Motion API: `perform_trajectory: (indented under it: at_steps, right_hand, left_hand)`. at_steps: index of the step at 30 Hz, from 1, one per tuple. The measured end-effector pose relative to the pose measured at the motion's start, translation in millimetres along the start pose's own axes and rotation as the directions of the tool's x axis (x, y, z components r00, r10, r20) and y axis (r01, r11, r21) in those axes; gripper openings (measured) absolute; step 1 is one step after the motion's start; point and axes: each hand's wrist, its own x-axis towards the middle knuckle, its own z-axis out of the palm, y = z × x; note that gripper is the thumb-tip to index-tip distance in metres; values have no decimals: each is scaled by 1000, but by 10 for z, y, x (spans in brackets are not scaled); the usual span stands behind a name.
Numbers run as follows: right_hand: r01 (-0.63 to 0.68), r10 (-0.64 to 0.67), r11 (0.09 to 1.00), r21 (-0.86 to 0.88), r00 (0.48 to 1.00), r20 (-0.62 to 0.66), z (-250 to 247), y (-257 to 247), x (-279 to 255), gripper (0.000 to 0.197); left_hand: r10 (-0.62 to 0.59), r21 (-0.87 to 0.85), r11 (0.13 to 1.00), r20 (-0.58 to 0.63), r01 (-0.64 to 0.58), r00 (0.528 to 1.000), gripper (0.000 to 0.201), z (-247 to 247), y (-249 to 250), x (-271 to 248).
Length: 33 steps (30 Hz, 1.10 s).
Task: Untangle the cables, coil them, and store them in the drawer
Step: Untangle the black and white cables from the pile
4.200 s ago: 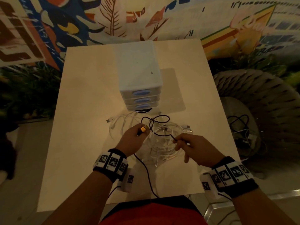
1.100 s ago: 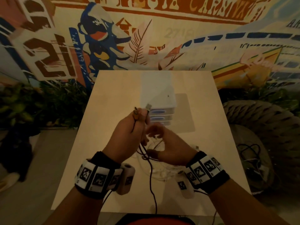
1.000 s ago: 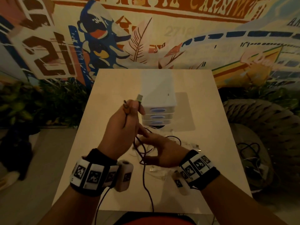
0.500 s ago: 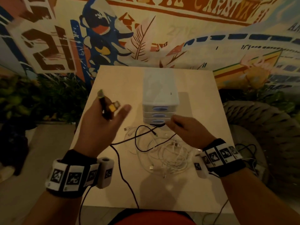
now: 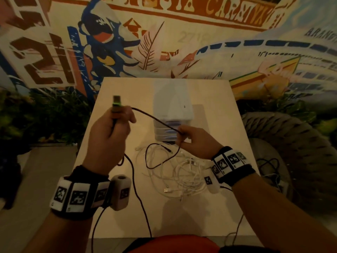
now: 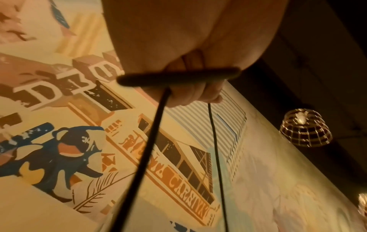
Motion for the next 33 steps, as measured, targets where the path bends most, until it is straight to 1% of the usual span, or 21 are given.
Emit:
perform_trajectory:
  at_steps: [2,3,5,6,7,9,11,13,15,17,19,21,23,25,26,27,28,30,31,32,33]
  right_hand:
    - [-112,116,991,-77,992,45,118,193,-25,6]
    - [-157,163,984,-89,984,69,161,231,-32,4]
    - [-207,208,978,-24,974,93,207,214,-41,2]
    - [-205,203,978,26,976,76,204,181,-34,3]
    - [-184,182,980,76,983,32,178,110,-21,7]
    - [-101,121,976,192,988,-94,84,-55,15,16]
    - [-6,72,948,317,978,-197,-34,-273,55,17]
    - [62,34,918,392,971,-235,-144,-500,82,18]
    - [126,-16,895,429,968,-250,-223,-705,88,20]
    - [183,-66,874,450,963,-262,-270,-857,64,20]
    - [225,-112,868,442,957,-267,-285,-954,26,20]
    - [244,-135,865,438,955,-265,-282,-1011,-24,21]
    - [236,-125,862,448,956,-264,-280,-1013,-85,24]
    - [231,-112,858,459,956,-272,-266,-963,-164,31]
    - [224,-106,862,455,957,-270,-241,-923,-208,36]
    - [192,-85,880,435,963,-254,-186,-864,-242,40]
    - [135,-50,901,412,976,-211,-116,-813,-272,43]
    - [-12,38,933,359,997,-65,65,-743,-300,45]
    - [-61,62,939,338,998,8,161,-711,-313,41]
    - [-82,66,949,306,996,64,238,-676,-322,33]
    - [-64,39,962,267,995,95,295,-651,-339,23]
  left_hand:
    - [8,-73,997,-70,-13,998,28,-79,25,28]
    - [8,-93,996,-98,-17,995,29,-104,29,39]
    - [3,-96,995,-124,-15,992,30,-130,27,39]
    - [4,-88,996,-120,-14,993,30,-134,21,30]
    - [8,-65,998,-105,-15,994,28,-134,2,18]
    - [9,-9,1000,-49,-10,999,23,-112,-63,-23]
    - [-41,16,999,18,41,999,19,-68,-115,-64]
    - [-80,92,993,77,73,994,23,-1,-148,-94]
    - [-58,212,977,149,25,987,18,89,-153,-113]
    - [-55,316,948,226,-20,973,23,190,-157,-139]
    - [-58,361,932,256,-40,965,26,270,-174,-150]
    - [-46,380,923,253,-55,966,24,316,-192,-143]
    - [-30,358,932,241,-60,970,25,320,-195,-141]
    - [-25,267,963,227,-38,974,26,305,-175,-153]
    - [-38,195,981,222,-7,974,24,304,-147,-158]
    - [-63,114,993,226,38,972,24,305,-109,-159]
    - [-90,35,996,238,84,967,26,306,-73,-155]
    - [-125,-82,985,289,154,949,33,319,15,-147]
    - [-126,-112,979,315,169,941,33,330,60,-151]
    - [-123,-124,977,334,173,935,31,339,95,-158]
    - [-120,-123,977,346,172,930,30,342,117,-172]
